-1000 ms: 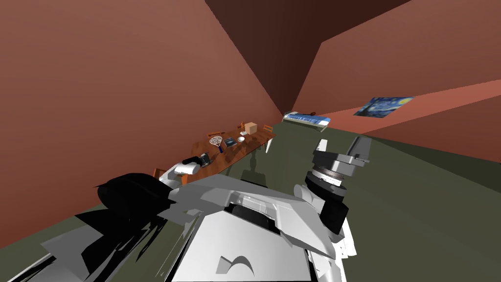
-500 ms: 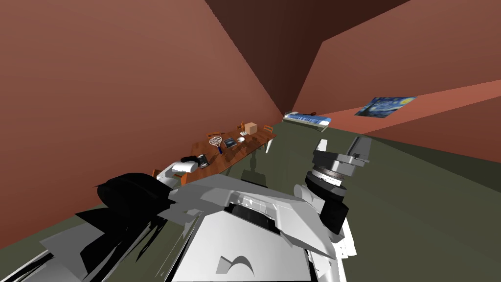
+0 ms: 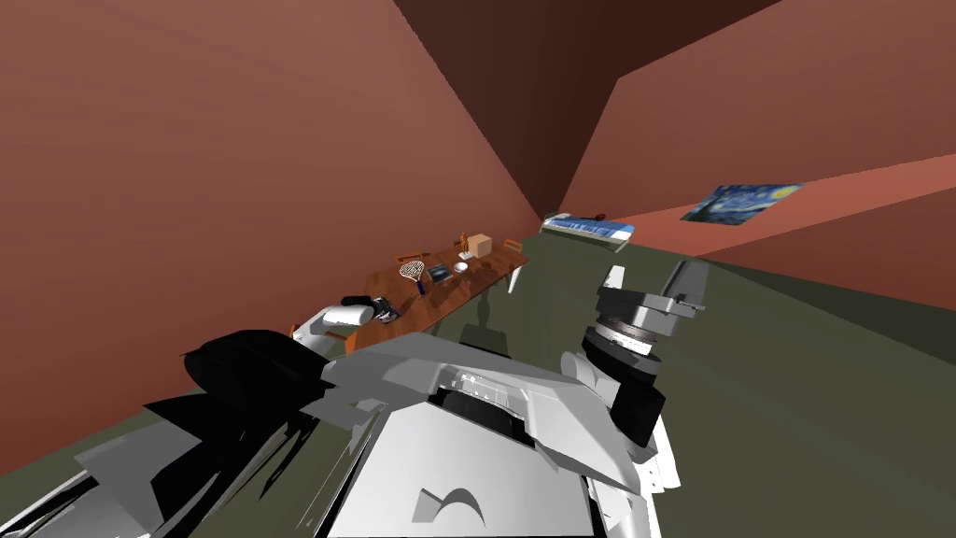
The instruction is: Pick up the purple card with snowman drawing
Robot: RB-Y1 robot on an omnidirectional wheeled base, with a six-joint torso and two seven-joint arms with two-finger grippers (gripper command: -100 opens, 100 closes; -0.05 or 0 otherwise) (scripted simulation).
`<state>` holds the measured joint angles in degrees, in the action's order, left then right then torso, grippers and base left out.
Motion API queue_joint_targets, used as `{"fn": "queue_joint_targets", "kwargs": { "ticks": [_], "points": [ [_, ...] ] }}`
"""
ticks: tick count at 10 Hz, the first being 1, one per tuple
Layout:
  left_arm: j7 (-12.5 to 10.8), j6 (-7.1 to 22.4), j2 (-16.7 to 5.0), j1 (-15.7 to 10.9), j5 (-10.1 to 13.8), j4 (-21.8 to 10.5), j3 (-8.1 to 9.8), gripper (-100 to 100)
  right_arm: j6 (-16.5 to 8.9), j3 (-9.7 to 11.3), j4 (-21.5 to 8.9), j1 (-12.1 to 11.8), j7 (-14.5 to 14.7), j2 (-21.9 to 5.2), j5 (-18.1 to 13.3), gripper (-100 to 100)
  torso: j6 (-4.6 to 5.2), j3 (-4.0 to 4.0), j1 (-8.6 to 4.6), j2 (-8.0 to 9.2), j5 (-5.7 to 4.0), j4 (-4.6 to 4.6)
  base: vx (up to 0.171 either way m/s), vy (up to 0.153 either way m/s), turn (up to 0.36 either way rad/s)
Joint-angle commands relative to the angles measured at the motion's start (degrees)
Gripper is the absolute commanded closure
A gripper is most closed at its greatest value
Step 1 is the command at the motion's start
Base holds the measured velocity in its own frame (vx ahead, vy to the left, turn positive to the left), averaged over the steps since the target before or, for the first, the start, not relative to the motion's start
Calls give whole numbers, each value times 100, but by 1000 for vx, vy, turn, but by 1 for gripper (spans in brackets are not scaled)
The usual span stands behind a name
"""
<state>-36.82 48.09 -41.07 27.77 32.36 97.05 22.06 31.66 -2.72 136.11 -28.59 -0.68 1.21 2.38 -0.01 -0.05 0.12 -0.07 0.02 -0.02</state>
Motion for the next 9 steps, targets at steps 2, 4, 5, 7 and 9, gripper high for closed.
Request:
{"fn": "queue_joint_targets", "kwargs": {
  "ticks": [2,4,5,7,9],
  "points": [
    [-187,452,-107,-106,183,-197,133,-100,0,0,0,0,0,0,0,0,0,0,1,1,0,0,30,40,22],
    [-326,801,-159,-194,313,-350,223,-100,0,0,0,0,0,0,0,0,0,-1,11,-1,2,0,36,51,22],
    [-384,962,-174,-233,369,-415,259,-100,0,0,0,0,0,0,0,0,0,-1,8,-2,2,0,36,46,25],
    [-476,1194,-183,-297,460,-520,312,-100,0,0,0,0,0,0,0,0,0,0,9,1,2,0,24,51,23],
    [-550,1387,-164,-346,538,-616,342,-100,0,0,0,0,0,0,0,0,0,2,7,4,2,1,17,45,21]
  ]
}}
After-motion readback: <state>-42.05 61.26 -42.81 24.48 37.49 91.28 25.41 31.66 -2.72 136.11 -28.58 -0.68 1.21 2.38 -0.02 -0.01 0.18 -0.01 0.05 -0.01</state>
